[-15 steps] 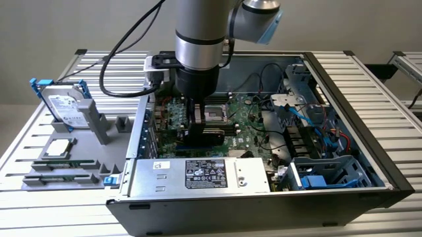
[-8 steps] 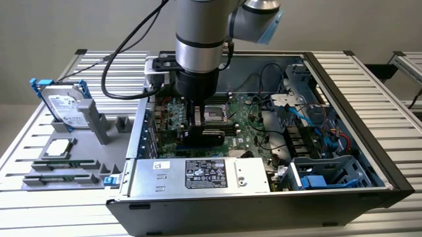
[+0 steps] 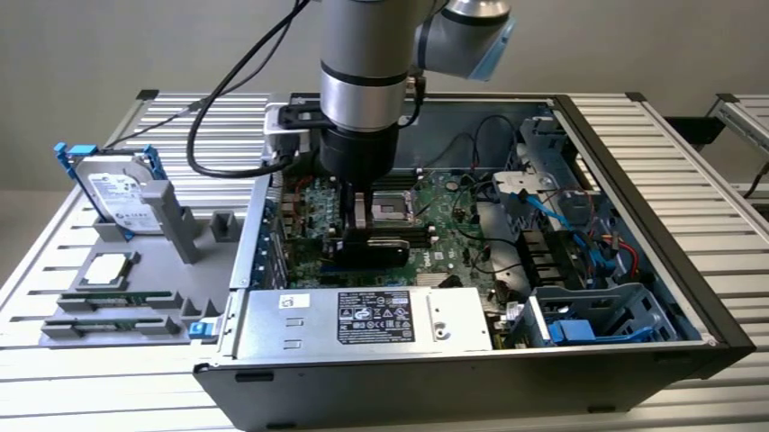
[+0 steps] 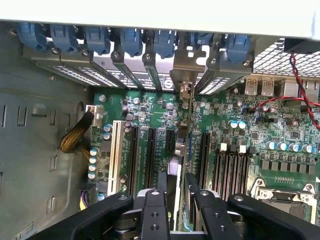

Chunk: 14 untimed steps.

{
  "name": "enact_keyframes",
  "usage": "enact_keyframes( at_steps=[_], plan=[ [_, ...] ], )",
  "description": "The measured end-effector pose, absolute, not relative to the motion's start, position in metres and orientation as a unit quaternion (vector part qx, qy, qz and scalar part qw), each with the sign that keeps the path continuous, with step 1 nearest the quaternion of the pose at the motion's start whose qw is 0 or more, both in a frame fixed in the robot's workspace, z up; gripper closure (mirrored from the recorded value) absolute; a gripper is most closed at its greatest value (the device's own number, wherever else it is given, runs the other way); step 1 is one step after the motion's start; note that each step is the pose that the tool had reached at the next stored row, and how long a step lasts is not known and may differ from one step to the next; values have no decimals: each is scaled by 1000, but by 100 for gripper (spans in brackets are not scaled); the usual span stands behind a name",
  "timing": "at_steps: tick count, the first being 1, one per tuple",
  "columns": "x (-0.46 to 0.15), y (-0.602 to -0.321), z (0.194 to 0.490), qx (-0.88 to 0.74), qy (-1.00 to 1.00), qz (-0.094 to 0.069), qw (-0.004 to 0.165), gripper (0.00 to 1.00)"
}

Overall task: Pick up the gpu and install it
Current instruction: 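Press down on the gpu until it lock into place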

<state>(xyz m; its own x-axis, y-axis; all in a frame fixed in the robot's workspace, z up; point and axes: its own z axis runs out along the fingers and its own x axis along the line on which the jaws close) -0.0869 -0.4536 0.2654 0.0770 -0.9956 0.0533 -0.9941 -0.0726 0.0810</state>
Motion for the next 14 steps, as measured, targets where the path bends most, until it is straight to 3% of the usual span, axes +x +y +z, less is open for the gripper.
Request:
enact_keyframes(
  at_steps=[14],
  plan=[
    [-87, -449, 265, 732, -679, -8, 48, 74]
  ],
)
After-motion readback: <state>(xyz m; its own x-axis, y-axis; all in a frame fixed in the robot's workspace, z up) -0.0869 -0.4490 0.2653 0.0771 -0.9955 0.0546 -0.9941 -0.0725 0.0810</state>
